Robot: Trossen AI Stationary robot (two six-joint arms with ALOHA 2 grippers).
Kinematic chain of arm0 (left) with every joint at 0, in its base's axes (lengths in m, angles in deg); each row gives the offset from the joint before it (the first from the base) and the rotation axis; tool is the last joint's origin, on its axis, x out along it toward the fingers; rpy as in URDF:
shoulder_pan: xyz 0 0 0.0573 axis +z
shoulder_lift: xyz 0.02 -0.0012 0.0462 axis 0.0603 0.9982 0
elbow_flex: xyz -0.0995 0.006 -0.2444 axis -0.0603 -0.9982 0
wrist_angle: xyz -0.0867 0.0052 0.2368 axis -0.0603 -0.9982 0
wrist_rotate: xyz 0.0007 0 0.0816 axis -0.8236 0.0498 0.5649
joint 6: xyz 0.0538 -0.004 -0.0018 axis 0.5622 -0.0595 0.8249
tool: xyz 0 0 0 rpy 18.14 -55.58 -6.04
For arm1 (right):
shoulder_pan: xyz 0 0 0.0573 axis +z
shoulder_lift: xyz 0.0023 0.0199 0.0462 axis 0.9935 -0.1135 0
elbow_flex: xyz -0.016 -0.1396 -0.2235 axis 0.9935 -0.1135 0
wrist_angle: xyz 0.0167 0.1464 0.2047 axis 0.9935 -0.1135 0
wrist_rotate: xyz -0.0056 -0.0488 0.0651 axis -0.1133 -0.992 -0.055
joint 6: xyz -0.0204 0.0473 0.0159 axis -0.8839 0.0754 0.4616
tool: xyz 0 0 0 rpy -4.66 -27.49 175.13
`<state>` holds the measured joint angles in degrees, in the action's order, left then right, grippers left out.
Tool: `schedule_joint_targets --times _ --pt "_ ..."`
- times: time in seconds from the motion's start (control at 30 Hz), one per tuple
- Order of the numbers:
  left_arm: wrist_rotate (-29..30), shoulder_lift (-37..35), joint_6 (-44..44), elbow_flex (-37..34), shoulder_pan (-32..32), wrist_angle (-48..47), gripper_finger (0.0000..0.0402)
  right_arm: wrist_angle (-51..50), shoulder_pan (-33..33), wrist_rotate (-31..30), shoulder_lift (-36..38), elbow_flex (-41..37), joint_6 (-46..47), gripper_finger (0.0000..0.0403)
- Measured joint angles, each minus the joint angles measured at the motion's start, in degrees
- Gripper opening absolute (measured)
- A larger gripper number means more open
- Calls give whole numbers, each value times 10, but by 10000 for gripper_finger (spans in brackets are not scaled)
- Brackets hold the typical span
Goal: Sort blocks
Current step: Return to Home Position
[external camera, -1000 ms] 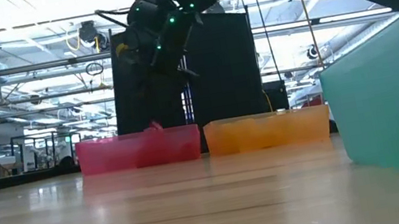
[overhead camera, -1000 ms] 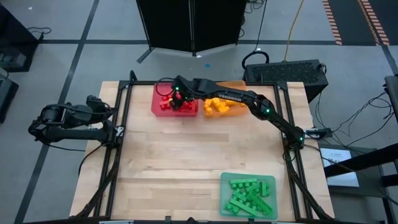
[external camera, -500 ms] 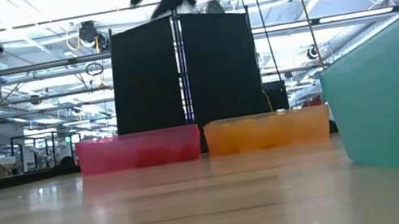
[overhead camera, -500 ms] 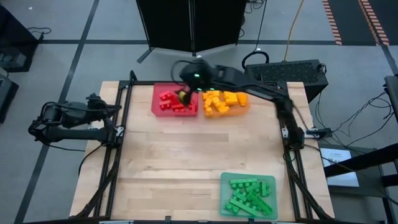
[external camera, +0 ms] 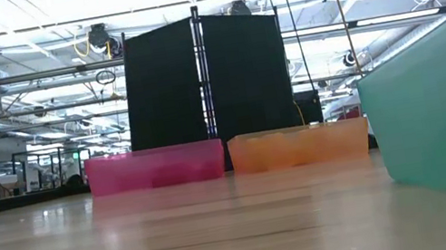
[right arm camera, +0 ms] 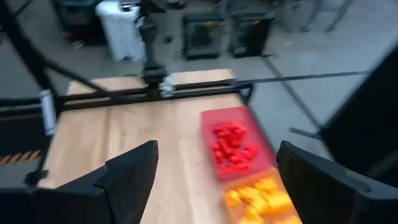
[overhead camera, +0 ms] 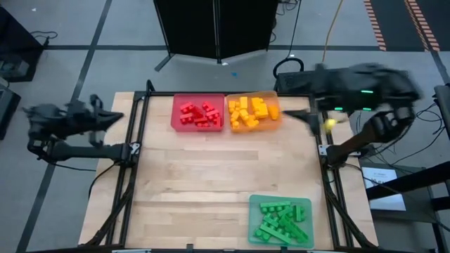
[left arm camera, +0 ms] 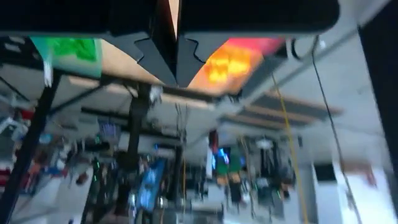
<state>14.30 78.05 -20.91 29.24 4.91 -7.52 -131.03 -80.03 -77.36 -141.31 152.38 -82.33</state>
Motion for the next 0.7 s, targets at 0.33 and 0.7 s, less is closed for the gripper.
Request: schedule_joint_targets --times 0.33,0.7 --pt "55 -99 21 78 0 -37 2 -2 195 -252 172 -222 139 318" --pt "78 -96 22 108 -1 -80 2 464 279 -313 507 -775 71 318"
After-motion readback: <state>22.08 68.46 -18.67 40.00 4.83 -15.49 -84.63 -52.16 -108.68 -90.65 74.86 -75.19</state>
